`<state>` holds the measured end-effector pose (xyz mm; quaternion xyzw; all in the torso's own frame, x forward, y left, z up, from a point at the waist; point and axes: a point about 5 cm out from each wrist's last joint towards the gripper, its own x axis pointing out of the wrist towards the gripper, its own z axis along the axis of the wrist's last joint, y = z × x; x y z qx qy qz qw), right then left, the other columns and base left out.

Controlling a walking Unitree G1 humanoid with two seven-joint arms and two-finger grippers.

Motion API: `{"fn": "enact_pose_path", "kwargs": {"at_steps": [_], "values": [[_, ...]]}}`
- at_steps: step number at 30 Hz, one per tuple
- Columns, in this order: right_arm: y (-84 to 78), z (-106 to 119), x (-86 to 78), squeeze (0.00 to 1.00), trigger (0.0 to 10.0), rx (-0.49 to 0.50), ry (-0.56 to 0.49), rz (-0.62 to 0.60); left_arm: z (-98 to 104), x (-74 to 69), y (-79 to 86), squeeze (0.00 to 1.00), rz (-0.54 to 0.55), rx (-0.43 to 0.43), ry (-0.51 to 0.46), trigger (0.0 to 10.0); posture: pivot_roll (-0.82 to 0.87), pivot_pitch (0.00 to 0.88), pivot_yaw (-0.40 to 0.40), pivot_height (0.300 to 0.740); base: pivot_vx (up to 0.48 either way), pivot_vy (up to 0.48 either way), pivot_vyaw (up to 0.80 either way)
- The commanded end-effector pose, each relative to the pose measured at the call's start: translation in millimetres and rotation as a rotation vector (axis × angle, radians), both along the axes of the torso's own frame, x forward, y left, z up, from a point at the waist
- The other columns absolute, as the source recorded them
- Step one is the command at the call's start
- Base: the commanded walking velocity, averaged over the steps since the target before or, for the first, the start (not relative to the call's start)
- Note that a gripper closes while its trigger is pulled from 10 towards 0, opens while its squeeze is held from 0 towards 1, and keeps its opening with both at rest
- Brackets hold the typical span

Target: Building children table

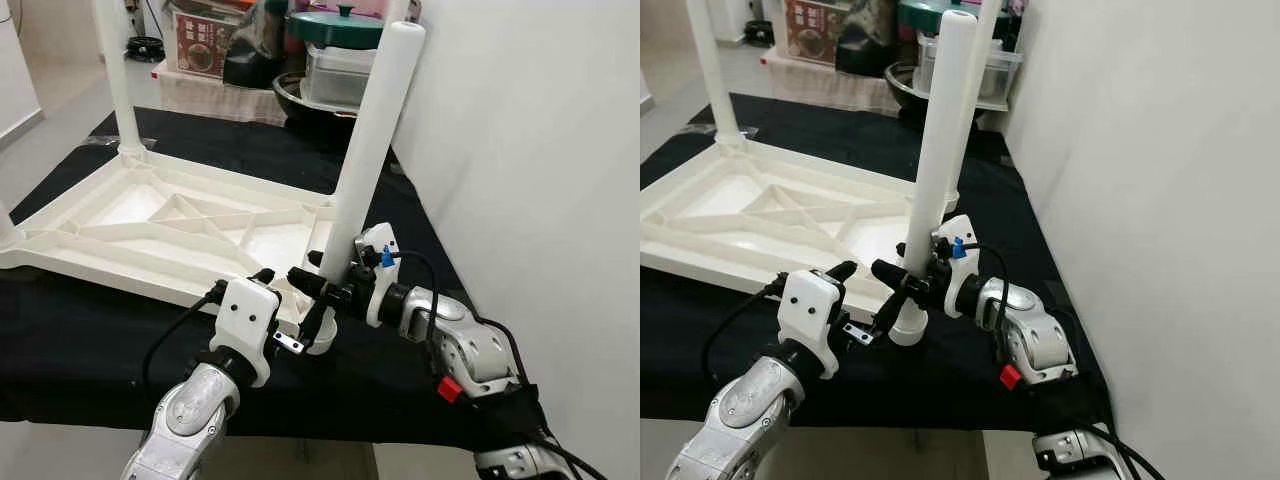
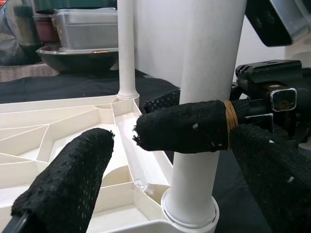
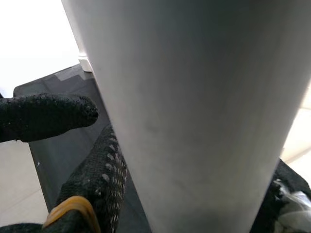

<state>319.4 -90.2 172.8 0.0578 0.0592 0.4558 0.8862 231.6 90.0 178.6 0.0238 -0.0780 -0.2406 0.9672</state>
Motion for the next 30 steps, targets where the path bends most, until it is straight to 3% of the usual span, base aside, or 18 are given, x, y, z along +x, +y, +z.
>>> {"fn": "enact_pose_path", "kwargs": {"at_steps": [1,8,12,13,15,22,25,29,30], "values": [[24.7,6,-10.6,0.00,10.0,0.028,-0.012,0.091,-3,0.9,-5.3,0.00,-0.023,0.015,0.010,10.0,0.11,0.000,-0.161,0.740,0.000,0.000,0.00],[19.8,-8,-8.8,0.00,10.0,-0.038,0.006,0.012,-4,0.8,-7.0,0.00,-0.034,0.014,0.015,10.0,0.11,0.000,-0.159,0.740,0.000,0.000,0.00],[-4.8,-27,-5.9,0.00,10.0,-0.124,0.028,-0.033,-6,0.1,-6.1,0.00,-0.040,0.015,0.026,10.0,0.11,0.000,-0.158,0.740,0.000,0.000,0.00],[-4.8,-27,-5.9,0.00,10.0,-0.124,0.028,-0.033,-6,0.1,-6.1,0.00,-0.040,0.015,0.026,10.0,0.11,0.000,-0.158,0.740,0.000,0.000,0.00],[-21.0,-32,-6.5,0.00,10.0,-0.123,0.046,-0.032,-16,-5.6,-6.2,0.00,-0.081,0.030,0.069,10.0,0.11,0.000,-0.156,0.740,0.000,0.000,0.00],[-35.0,-35,-5.3,0.00,10.0,-0.109,0.065,-0.064,-23,-10.1,-3.4,0.00,-0.085,0.054,0.089,10.0,0.11,0.000,-0.154,0.740,0.000,0.000,0.00],[-49.6,-41,-9.3,0.00,10.0,-0.114,0.081,-0.095,-33,-14.5,5.0,0.00,-0.045,0.074,0.111,10.0,0.11,0.000,-0.152,0.740,0.000,0.000,0.00],[-52.5,-43,-10.6,0.00,10.0,-0.123,0.076,-0.103,-36,-15.9,7.3,0.00,-0.036,0.079,0.115,10.0,0.11,0.000,-0.152,0.740,0.000,0.000,0.00],[-61.7,-48,-11.5,0.00,10.0,-0.141,0.091,-0.150,-43,-24.0,11.4,0.00,-0.043,0.095,0.151,10.0,0.11,0.000,-0.154,0.740,0.000,0.000,0.00]]}}
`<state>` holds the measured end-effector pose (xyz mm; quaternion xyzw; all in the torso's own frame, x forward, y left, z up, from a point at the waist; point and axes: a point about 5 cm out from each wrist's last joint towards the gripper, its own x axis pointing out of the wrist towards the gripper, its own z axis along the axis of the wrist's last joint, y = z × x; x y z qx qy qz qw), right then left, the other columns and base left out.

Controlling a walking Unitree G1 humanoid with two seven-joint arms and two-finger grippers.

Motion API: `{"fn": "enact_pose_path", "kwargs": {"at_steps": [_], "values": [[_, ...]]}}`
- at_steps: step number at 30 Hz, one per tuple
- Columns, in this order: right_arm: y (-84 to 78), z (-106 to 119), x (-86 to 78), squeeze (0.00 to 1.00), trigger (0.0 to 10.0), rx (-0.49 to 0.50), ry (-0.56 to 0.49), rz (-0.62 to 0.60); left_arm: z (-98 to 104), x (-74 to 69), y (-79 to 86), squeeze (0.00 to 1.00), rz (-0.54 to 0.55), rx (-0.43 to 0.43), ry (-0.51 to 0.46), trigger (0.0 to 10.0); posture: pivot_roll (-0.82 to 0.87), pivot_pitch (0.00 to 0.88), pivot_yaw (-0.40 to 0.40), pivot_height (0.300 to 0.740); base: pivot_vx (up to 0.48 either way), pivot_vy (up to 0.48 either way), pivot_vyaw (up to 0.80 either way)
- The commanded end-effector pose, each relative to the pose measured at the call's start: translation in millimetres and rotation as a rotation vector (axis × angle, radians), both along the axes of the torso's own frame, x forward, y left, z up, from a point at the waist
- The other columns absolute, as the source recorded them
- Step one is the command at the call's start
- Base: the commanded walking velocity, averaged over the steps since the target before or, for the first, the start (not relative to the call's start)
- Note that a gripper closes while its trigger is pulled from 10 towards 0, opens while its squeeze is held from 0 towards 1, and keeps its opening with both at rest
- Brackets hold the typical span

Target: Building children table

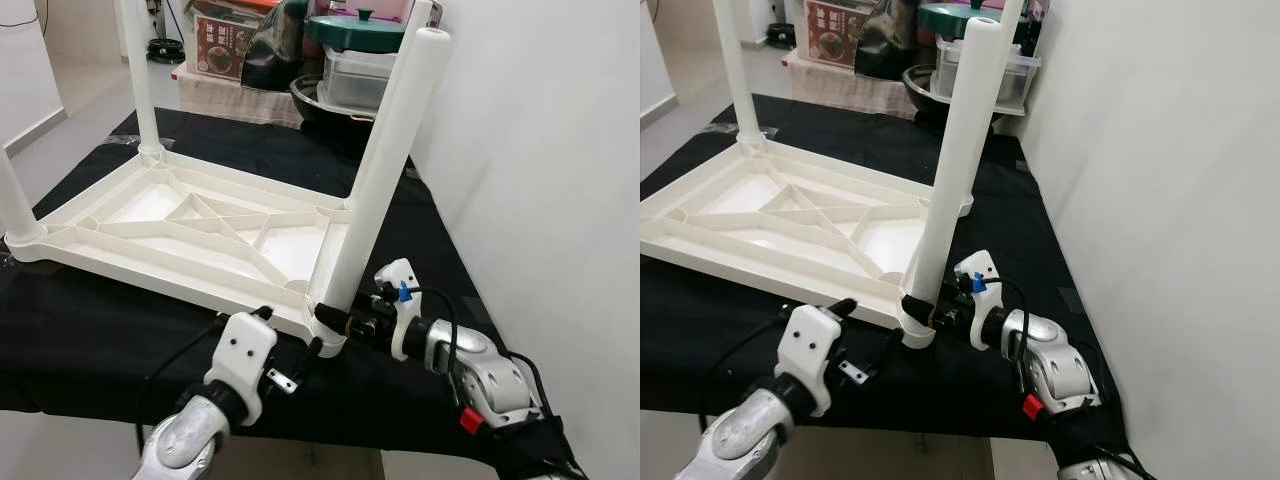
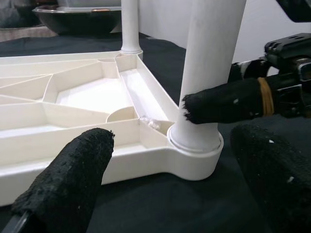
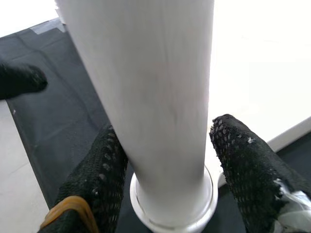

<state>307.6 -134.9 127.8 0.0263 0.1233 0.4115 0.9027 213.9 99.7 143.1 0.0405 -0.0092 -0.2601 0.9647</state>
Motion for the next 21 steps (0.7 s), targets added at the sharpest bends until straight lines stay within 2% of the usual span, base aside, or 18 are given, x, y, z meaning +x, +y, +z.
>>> {"fn": "enact_pose_path", "kwargs": {"at_steps": [1,10,11,12,13,14,15,20,21], "values": [[-22.4,-6,-1.4,0.00,10.0,-0.030,0.005,-0.081,-11,-11.3,4.5,0.00,-0.010,0.035,0.043,10.0,0.11,0.000,-0.155,0.740,0.000,0.000,0.00],[-41.9,-10,-2.6,0.00,10.0,-0.064,0.012,-0.142,-19,-22.5,12.2,0.00,0.005,0.051,0.085,10.0,0.11,0.000,-0.154,0.740,0.000,0.000,0.00],[-50.8,-10,-1.0,0.00,10.0,-0.088,0.015,-0.184,-21,-25.0,13.4,0.00,0.007,0.055,0.098,10.0,0.11,0.000,-0.153,0.740,0.000,0.000,0.00],[-50.8,-10,-1.0,0.00,10.0,-0.088,0.015,-0.184,-21,-25.0,13.4,0.00,0.007,0.055,0.098,10.0,0.11,0.000,-0.153,0.740,0.000,0.000,0.00],[-72.0,-13,10.0,0.00,10.0,-0.181,0.013,-0.370,-23,-27.6,13.6,0.00,0.004,0.055,0.111,10.0,0.10,0.000,-0.147,0.740,0.000,0.000,0.00],[-72.0,-13,10.0,0.00,10.0,-0.181,0.013,-0.370,-23,-27.6,13.6,0.00,0.004,0.055,0.111,10.0,0.10,0.000,-0.147,0.740,0.000,0.000,0.00],[-76.9,-14,13.7,0.00,10.0,-0.200,0.018,-0.424,-23,-28.3,12.1,0.00,-0.013,0.054,0.121,10.0,0.10,0.000,-0.144,0.740,0.000,0.000,0.00],[-78.2,-15,15.5,0.00,10.0,-0.229,0.017,-0.443,-23,-28.6,11.1,0.00,-0.023,0.053,0.127,10.0,0.11,0.000,-0.143,0.740,0.000,0.000,0.00],[-79.2,-17,18.3,0.00,10.0,-0.277,0.019,-0.484,-23,-28.5,11.1,0.00,-0.025,0.056,0.129,10.0,0.12,0.004,-0.139,0.740,0.000,0.000,0.00]]}}
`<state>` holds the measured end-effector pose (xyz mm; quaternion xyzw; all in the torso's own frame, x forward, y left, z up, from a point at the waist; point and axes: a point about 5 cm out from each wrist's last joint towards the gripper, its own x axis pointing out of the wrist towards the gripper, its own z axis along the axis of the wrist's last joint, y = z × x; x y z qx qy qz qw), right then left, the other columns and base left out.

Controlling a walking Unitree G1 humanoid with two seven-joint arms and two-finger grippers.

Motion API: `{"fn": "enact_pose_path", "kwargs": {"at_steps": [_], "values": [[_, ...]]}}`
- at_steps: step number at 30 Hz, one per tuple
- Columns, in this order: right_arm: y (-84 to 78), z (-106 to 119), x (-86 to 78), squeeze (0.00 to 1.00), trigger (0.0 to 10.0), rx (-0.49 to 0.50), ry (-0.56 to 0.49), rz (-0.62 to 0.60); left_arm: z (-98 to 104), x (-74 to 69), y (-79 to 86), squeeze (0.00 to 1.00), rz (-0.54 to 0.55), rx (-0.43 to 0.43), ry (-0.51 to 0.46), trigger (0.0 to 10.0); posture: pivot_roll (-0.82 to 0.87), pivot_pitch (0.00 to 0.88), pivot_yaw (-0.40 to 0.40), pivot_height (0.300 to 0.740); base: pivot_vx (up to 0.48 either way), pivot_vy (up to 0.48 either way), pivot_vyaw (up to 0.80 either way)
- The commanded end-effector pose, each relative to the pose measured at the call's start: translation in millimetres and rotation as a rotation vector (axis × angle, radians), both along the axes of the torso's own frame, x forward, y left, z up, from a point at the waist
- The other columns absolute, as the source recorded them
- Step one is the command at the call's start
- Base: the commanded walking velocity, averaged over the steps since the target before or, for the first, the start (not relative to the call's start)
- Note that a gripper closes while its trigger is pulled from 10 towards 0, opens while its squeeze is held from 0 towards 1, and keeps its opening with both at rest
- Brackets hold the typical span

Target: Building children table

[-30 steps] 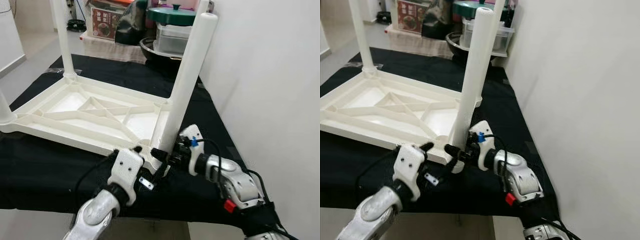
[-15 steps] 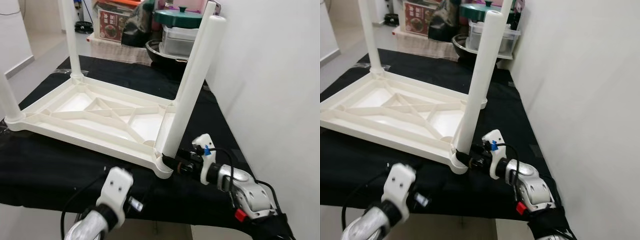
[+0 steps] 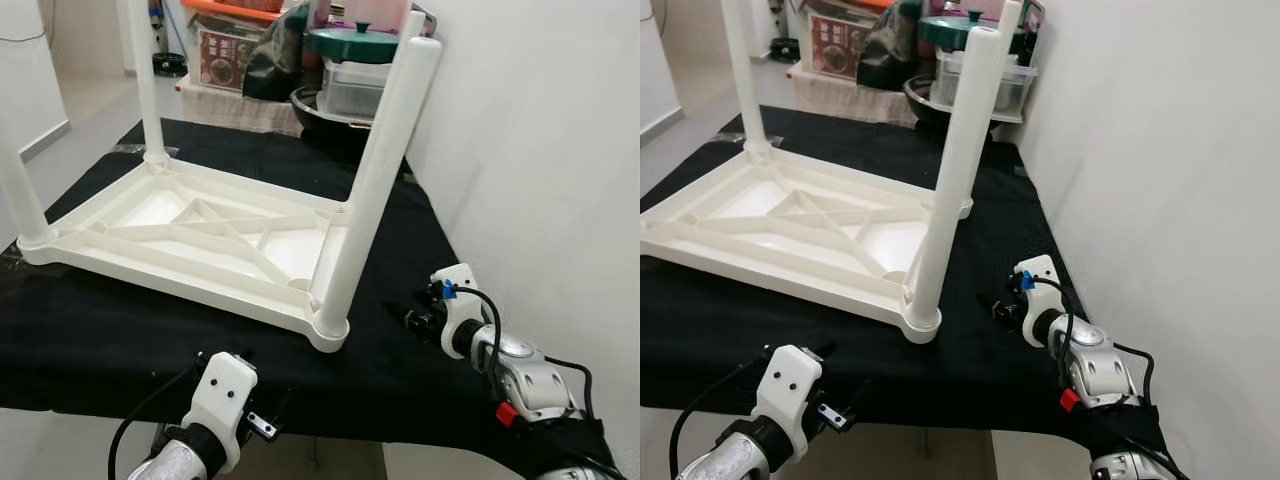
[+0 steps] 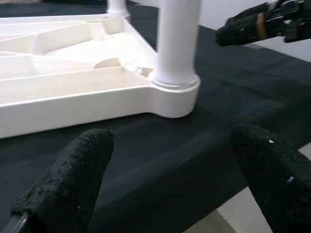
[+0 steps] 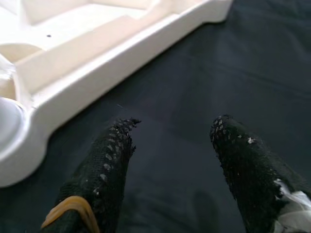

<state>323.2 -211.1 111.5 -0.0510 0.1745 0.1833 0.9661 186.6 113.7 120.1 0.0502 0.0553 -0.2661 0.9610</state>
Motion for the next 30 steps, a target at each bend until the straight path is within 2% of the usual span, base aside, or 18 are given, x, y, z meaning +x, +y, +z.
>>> {"fn": "enact_pose_path", "kwargs": {"at_steps": [1,2,3,4,6,7,9,11,12,14,15,17,19,20,22,24,26,30], "values": [[-5.0,-2,8.4,0.00,10.0,-0.083,-0.004,-0.131,1,-1.9,-2.2,0.00,-0.015,0.007,0.011,10.0,0.12,0.018,-0.132,0.740,0.000,0.000,0.00],[-5.0,-2,8.4,0.00,10.0,-0.083,-0.004,-0.131,1,-1.9,-2.2,0.00,-0.015,0.007,0.011,10.0,0.12,0.018,-0.132,0.740,0.000,0.000,0.00],[-6.3,-2,13.1,0.00,10.0,-0.131,-0.014,-0.213,2,-3.2,-1.3,0.00,-0.009,0.006,0.014,10.0,0.12,0.026,-0.131,0.740,0.000,0.000,0.00],[-6.3,-2,13.1,0.00,10.0,-0.131,-0.014,-0.213,2,-3.2,-1.3,0.00,-0.009,0.006,0.014,10.0,0.12,0.026,-0.131,0.740,0.000,0.000,0.00],[-2.8,1,21.3,0.00,10.0,-0.167,-0.039,-0.330,3,-6.2,-0.4,0.00,0.000,0.018,0.019,10.0,0.13,0.049,-0.129,0.740,0.000,0.000,0.00],[5.8,3,26.1,0.00,10.0,-0.182,-0.049,-0.344,3,-8.5,0.0,0.00,0.005,0.028,0.021,10.0,0.13,0.056,-0.129,0.740,0.000,0.000,0.00],[5.8,3,26.1,0.00,10.0,-0.182,-0.049,-0.344,3,-8.5,0.0,0.00,0.005,0.028,0.021,10.0,0.13,0.056,-0.129,0.740,0.000,0.000,0.00],[25.8,2,33.8,0.00,10.0,-0.235,-0.056,-0.322,6,-12.5,0.6,0.00,0.012,0.030,0.021,10.0,0.14,0.083,-0.132,0.740,0.000,0.000,0.00],[25.8,2,33.8,0.00,10.0,-0.235,-0.056,-0.322,6,-12.5,0.6,0.00,0.012,0.030,0.021,10.0,0.14,0.083,-0.132,0.740,0.000,0.000,0.00],[43.0,-2,36.5,0.00,10.0,-0.277,-0.044,-0.242,12,-14.3,2.4,0.00,0.027,0.028,0.010,10.0,0.15,0.106,-0.136,0.740,0.000,0.000,0.00],[43.0,-2,36.5,0.00,10.0,-0.277,-0.044,-0.242,12,-14.3,2.4,0.00,0.027,0.028,0.010,10.0,0.15,0.106,-0.136,0.740,0.000,0.000,0.00],[59.8,-7,33.6,0.00,10.0,-0.269,0.003,-0.108,18,-12.9,5.8,0.00,0.051,0.024,-0.012,10.0,0.14,0.116,-0.136,0.740,0.000,0.000,0.00],[68.8,-11,28.6,0.00,10.0,-0.269,0.044,0.010,22,-9.0,7.5,0.00,0.063,0.026,-0.029,10.0,0.14,0.119,-0.135,0.740,0.000,0.000,0.00],[68.8,-11,28.6,0.00,10.0,-0.269,0.044,0.010,22,-9.0,7.5,0.00,0.063,0.026,-0.029,10.0,0.14,0.119,-0.135,0.740,0.000,0.000,0.00],[74.2,-10,22.8,0.00,10.0,-0.280,0.072,0.128,26,-4.3,7.5,0.00,0.067,0.022,-0.045,10.0,0.13,0.118,-0.135,0.740,0.000,0.000,0.00],[74.5,-10,22.0,0.00,10.0,-0.280,0.074,0.143,27,-3.6,7.3,0.00,0.067,0.020,-0.046,10.0,0.13,0.118,-0.135,0.740,0.000,0.000,0.00],[75.8,-4,16.3,0.00,10.0,-0.261,0.099,0.237,29,0.0,6.7,0.00,0.060,0.024,-0.063,10.0,0.12,0.110,-0.138,0.740,0.000,0.000,0.00],[79.3,1,11.5,0.00,10.0,-0.225,0.120,0.316,31,2.2,6.1,0.00,0.055,0.026,-0.069,10.0,0.11,0.104,-0.140,0.740,0.000,0.000,0.00]]}}
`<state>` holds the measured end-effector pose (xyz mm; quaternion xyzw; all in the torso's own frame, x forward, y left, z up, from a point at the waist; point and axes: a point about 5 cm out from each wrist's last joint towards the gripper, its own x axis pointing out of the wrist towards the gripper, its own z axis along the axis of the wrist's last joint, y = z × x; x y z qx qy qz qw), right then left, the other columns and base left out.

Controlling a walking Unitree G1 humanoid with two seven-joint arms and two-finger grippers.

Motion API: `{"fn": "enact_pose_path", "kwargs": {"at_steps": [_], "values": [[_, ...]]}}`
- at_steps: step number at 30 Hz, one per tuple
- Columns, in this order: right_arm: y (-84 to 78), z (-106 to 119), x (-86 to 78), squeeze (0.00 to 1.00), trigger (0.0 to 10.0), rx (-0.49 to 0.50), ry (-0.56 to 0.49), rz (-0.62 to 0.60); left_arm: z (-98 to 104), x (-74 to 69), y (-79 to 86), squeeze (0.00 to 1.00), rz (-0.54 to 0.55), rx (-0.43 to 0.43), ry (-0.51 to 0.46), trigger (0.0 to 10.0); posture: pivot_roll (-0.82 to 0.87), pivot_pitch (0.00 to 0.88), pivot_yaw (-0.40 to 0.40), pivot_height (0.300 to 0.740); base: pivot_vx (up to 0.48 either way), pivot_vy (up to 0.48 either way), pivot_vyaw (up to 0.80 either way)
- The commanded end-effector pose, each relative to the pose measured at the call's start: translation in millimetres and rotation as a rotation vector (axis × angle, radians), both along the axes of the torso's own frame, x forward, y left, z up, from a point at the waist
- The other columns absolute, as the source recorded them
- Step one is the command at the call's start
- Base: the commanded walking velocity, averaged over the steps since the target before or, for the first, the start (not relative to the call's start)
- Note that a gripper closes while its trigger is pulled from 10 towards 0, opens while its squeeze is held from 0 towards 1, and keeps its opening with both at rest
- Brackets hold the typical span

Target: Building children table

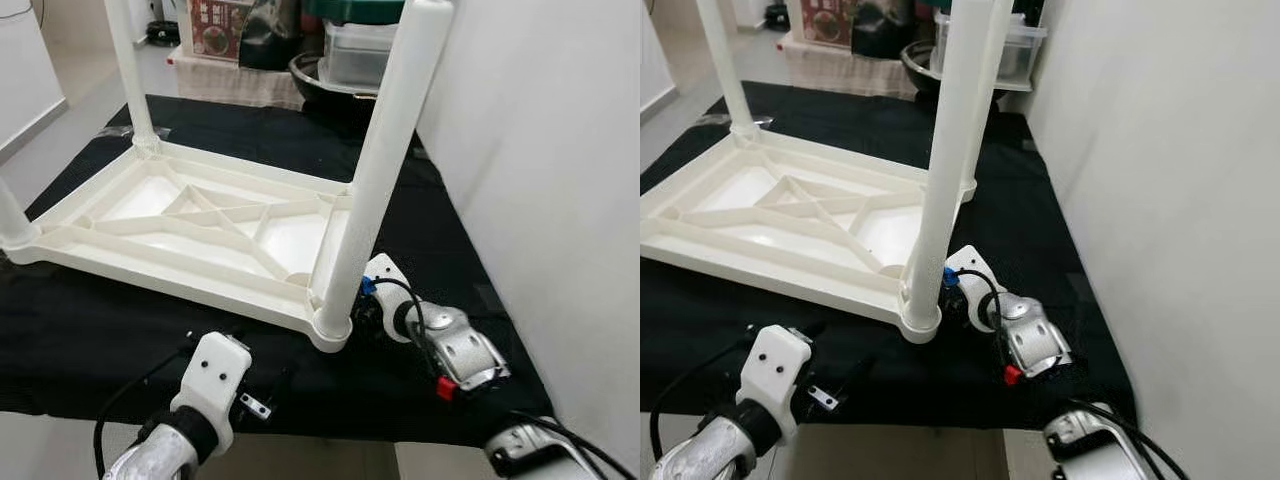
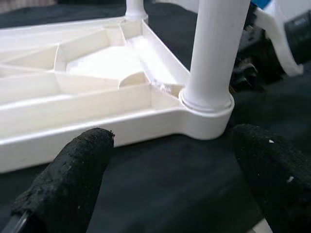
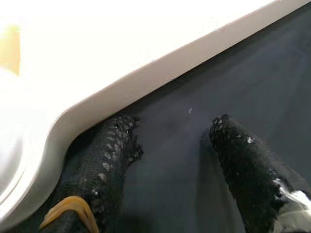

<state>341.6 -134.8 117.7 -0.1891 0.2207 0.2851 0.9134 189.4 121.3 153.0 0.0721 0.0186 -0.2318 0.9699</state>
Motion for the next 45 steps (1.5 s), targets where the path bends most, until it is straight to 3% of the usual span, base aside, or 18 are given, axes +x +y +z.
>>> {"fn": "enact_pose_path", "kwargs": {"at_steps": [1,12,15,18,22,27,30,34,35,37,39,40,42,43,44,45], "values": [[3.0,-5,-6.9,0.00,10.0,0.023,0.062,0.047,-2,-0.7,-1.4,0.00,-0.009,0.000,0.017,10.0,0.11,0.104,-0.140,0.740,0.000,0.000,0.00],[23.1,21,-15.1,0.00,10.0,0.214,0.121,0.195,-5,-8.7,-17.0,0.00,-0.139,-0.023,0.082,10.0,0.11,0.071,-0.142,0.740,0.000,0.000,0.00],[41.6,22,-23.6,0.00,10.0,0.254,0.152,0.229,-9,-11.5,-22.1,0.00,-0.184,-0.022,0.107,10.0,0.11,0.050,-0.139,0.740,0.000,0.000,0.00],[47.7,23,-27.2,0.00,10.0,0.266,0.162,0.242,-11,-13.6,-25.1,0.00,-0.213,-0.028,0.127,10.0,0.11,0.047,-0.141,0.740,0.000,0.000,0.00],[73.5,34,-47.6,0.00,10.0,0.358,0.202,0.351,-14,-24.6,-34.3,0.00,-0.315,-0.053,0.189,10.0,0.10,0.053,-0.141,0.740,0.000,0.000,0.00],[83.1,37,-57.8,0.00,10.0,0.398,0.224,0.395,-16,-30.2,-38.0,0.00,-0.355,-0.063,0.216,10.0,0.10,0.050,-0.145,0.740,0.000,0.000,0.00],[74.8,35,-49.3,0.00,10.0,0.346,0.181,0.356,-18,-32.2,-39.1,0.00,-0.352,-0.065,0.232,10.0,0.10,0.047,-0.145,0.740,0.000,0.000,0.00],[10.6,54,5.4,0.00,10.0,0.099,-0.056,0.266,-24,-32.7,-30.5,0.00,-0.285,-0.039,0.244,10.0,0.10,0.050,-0.156,0.740,0.000,0.000,0.00],[10.6,54,5.4,0.00,10.0,0.099,-0.056,0.266,-24,-32.7,-30.5,0.00,-0.285,-0.039,0.244,10.0,0.10,0.050,-0.156,0.740,0.000,0.000,0.00],[-7.6,75,23.7,0.00,10.0,-0.005,-0.153,0.283,-28,-32.7,-27.1,0.00,-0.263,-0.031,0.253,10.0,0.10,0.049,-0.159,0.740,0.000,0.000,0.00],[-7.6,75,23.7,0.00,10.0,-0.005,-0.153,0.283,-28,-32.7,-27.1,0.00,-0.263,-0.031,0.253,10.0,0.10,0.049,-0.159,0.740,0.000,0.000,0.00],[-14.0,92,36.0,0.00,10.0,-0.076,-0.228,0.287,-29,-32.5,-26.0,0.00,-0.253,-0.035,0.258,10.0,0.09,0.049,-0.169,0.740,0.000,0.000,0.00],[-14.0,92,36.0,0.00,10.0,-0.076,-0.228,0.287,-29,-32.5,-26.0,0.00,-0.253,-0.035,0.258,10.0,0.09,0.049,-0.169,0.740,0.000,0.000,0.00],[-15.9,114,48.4,0.00,10.0,-0.195,-0.324,0.314,-30,-33.2,-25.6,0.00,-0.244,-0.042,0.265,10.0,0.09,0.053,-0.173,0.740,0.000,0.000,0.00],[-10.8,121,51.0,0.00,10.0,-0.273,-0.362,0.372,-30,-34.8,-26.5,0.00,-0.247,-0.046,0.268,10.0,0.09,0.061,-0.176,0.740,0.000,0.000,0.00],[-10.8,121,51.0,0.00,10.0,-0.273,-0.362,0.372,-30,-34.8,-26.5,0.00,-0.247,-0.046,0.268,10.0,0.09,0.061,-0.176,0.740,0.000,0.000,0.00]]}}
